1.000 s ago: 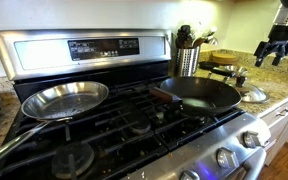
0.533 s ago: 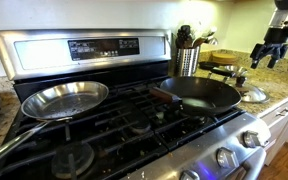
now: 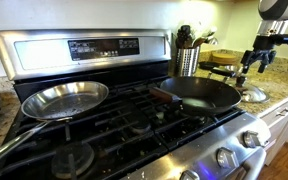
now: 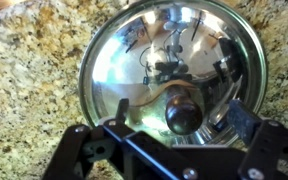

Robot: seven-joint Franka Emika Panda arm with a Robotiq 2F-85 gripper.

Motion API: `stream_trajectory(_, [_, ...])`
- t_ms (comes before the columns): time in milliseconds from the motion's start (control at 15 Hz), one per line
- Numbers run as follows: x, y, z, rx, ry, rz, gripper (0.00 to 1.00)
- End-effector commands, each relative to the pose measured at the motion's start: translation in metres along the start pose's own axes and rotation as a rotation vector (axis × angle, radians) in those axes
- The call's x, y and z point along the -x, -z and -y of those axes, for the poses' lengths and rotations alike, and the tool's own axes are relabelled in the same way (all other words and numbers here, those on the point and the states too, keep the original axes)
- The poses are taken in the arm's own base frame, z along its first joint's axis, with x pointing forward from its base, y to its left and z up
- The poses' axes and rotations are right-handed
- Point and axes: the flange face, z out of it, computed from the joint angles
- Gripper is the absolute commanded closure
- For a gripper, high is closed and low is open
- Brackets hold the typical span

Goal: Get the lid from the countertop and place it on the pot that is on the right front plate of the stove

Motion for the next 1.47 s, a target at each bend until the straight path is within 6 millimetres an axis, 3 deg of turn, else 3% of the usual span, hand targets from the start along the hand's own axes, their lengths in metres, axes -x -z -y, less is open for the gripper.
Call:
stream_trajectory(0, [-0.016,-0.012,-0.005,-0.005,0.003,0.004,0.0])
stream_trajectory(467, [-0.032,-0.046,-0.002,-0.01,0.0,0.048,0.0])
stream_trajectory(600, [-0.034,-0.049,0.0,-0.008,0.004,0.054,0.26])
stream_trajectory(1133, [-0.041,-0.046,0.01,-0.004,0.026,0.046,0.77])
stream_trajectory(1400, [-0.036,-0.031,0.011,0.009,0.04,0.038,0.8])
